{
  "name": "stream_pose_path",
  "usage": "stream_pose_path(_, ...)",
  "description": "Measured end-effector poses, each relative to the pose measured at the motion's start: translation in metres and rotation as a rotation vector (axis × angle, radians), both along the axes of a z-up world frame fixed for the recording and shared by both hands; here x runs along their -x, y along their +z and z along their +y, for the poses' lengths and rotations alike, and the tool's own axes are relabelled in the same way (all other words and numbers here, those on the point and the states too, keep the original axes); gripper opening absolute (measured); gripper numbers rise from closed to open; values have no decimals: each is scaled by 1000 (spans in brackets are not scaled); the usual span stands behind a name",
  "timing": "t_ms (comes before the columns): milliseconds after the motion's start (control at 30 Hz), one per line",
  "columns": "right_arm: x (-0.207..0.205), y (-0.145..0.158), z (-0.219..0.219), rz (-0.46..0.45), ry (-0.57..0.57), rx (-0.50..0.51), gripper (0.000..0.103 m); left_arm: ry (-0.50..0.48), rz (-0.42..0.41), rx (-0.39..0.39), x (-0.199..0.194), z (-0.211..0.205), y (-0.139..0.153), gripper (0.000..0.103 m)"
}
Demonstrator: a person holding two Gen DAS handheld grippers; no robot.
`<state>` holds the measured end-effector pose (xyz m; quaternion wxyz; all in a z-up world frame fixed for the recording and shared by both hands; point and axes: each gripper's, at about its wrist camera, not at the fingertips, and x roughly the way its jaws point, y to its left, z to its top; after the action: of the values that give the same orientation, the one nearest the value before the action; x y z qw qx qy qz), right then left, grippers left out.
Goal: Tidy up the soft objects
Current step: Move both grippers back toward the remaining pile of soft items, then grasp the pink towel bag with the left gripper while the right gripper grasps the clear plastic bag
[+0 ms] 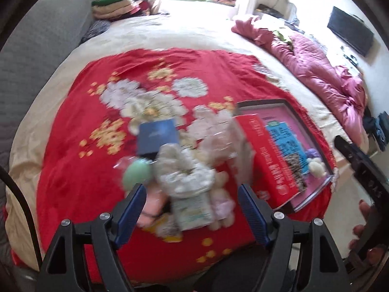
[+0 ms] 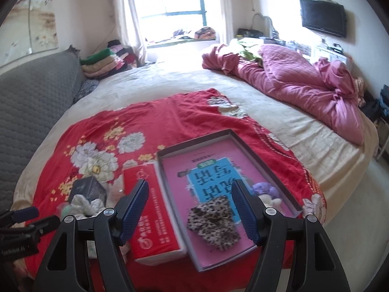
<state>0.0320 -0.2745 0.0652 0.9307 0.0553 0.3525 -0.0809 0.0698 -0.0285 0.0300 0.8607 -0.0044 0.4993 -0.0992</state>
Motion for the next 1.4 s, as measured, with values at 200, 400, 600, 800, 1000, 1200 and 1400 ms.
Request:
stream_pose_path(200,-2,0,29,5,55,33,72,71,20,7,3,53,-18,77)
stream_pose_path(400,-5,-3,51,21,97,60,72,81,45,-16,5,80,-38,77)
stream_pose_path(600,-9,-10,68,42,133,75,72,48,52,-57,7,81,-57,77)
stream_pose_path(800,-13,-14,81,50,173,109,72,29,91,-1,4,79,-77,77)
stream_pose_path(1000,-24,-28,110,91,278,212,72,23,119,74,-1,78,-97,77)
stream_pose_path(1200,-53,-55,146,168,448,372,72,26,121,102,-9,82,-106,77)
stream_pose_path(1400,-97,-82,159,301,601,442,72,-4,131,110,-19,76,-115,77)
